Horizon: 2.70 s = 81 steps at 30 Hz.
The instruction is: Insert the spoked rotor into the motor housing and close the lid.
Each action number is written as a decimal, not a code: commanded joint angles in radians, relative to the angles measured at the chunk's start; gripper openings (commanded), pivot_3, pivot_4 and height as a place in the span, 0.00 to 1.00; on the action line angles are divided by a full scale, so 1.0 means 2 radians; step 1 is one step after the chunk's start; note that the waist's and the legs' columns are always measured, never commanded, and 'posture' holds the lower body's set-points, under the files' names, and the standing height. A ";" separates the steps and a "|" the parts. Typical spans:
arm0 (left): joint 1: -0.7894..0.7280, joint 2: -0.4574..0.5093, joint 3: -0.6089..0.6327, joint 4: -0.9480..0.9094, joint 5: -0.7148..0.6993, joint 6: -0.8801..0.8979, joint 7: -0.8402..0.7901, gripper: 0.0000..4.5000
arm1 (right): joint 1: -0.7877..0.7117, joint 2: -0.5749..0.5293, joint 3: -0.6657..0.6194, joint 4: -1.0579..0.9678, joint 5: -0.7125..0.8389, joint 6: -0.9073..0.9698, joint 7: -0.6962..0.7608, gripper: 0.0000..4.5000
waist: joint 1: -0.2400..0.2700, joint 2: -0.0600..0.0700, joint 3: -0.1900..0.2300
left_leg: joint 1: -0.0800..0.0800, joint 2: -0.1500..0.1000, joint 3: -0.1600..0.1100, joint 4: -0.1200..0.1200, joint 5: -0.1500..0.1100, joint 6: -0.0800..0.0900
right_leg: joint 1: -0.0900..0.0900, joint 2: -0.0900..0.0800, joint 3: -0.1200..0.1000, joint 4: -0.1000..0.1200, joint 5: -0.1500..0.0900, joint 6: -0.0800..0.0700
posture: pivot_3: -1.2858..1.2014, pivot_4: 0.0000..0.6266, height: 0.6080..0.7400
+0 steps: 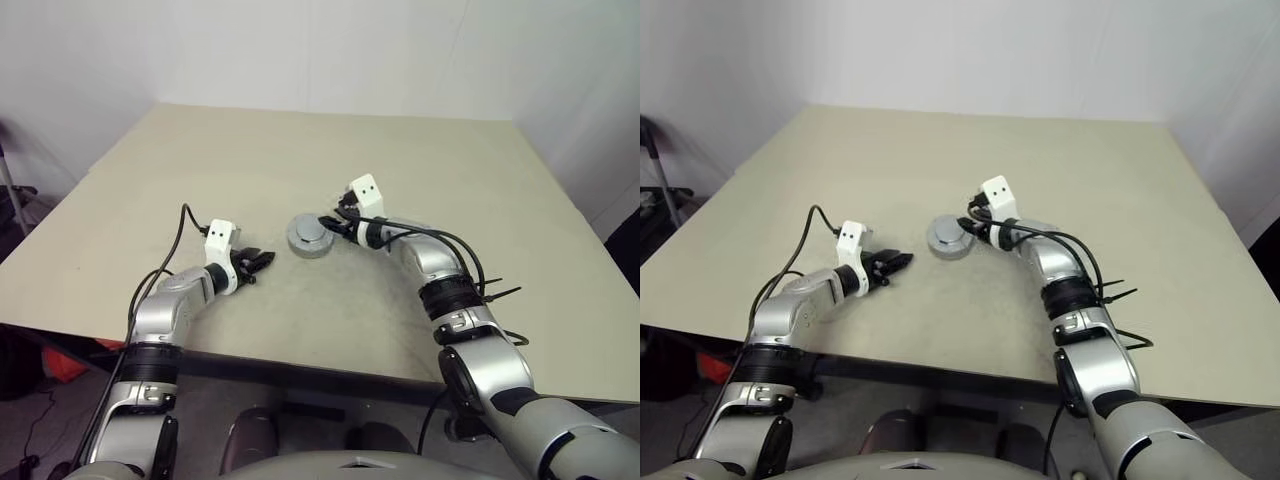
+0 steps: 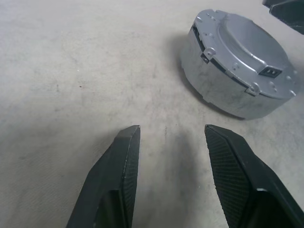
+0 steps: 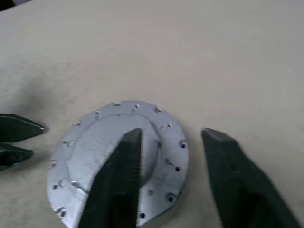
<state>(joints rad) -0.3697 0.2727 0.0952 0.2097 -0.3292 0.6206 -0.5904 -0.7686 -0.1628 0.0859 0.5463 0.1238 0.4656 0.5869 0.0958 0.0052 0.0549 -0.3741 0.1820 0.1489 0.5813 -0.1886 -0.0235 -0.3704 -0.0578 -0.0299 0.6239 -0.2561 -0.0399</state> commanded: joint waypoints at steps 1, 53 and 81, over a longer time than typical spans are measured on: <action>-0.018 -0.007 0.010 0.001 -0.014 0.004 0.007 0.50 | -0.003 0.000 0.004 -0.025 0.001 -0.003 0.006 0.17 | 0.000 0.000 0.000 | 0.000 0.000 0.000 0.000 0.000 0.000 | 0.000 0.000 0.000 0.000 0.000 0.000 | 0.52 0.00 1.00; -0.134 -0.078 0.024 0.128 -0.034 -0.002 0.070 0.21 | 0.008 -0.002 0.008 -0.026 -0.007 -0.001 -0.024 0.09 | 0.001 0.000 0.000 | 0.000 0.000 0.000 0.000 0.000 0.001 | 0.000 0.000 0.000 0.000 0.001 0.001 | 0.52 0.00 1.00; -0.109 -0.077 0.007 0.092 -0.059 0.097 0.034 0.07 | 0.042 0.000 -0.149 -0.113 0.149 0.253 -0.075 0.43 | 0.016 0.000 0.000 | 0.001 -0.001 0.000 -0.001 -0.001 0.002 | 0.002 -0.001 0.000 -0.002 0.001 0.002 | 0.52 0.00 1.00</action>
<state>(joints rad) -0.6004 0.1318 0.1509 0.3928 -0.4442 0.7763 -0.5012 -0.6546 -0.1687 -0.1808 0.3407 0.3839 0.9507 0.4520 0.1286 0.0053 0.0550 -0.3716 0.1801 0.1491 0.5790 -0.1912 -0.0194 -0.3667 -0.0591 -0.0299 0.6198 -0.2544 -0.0368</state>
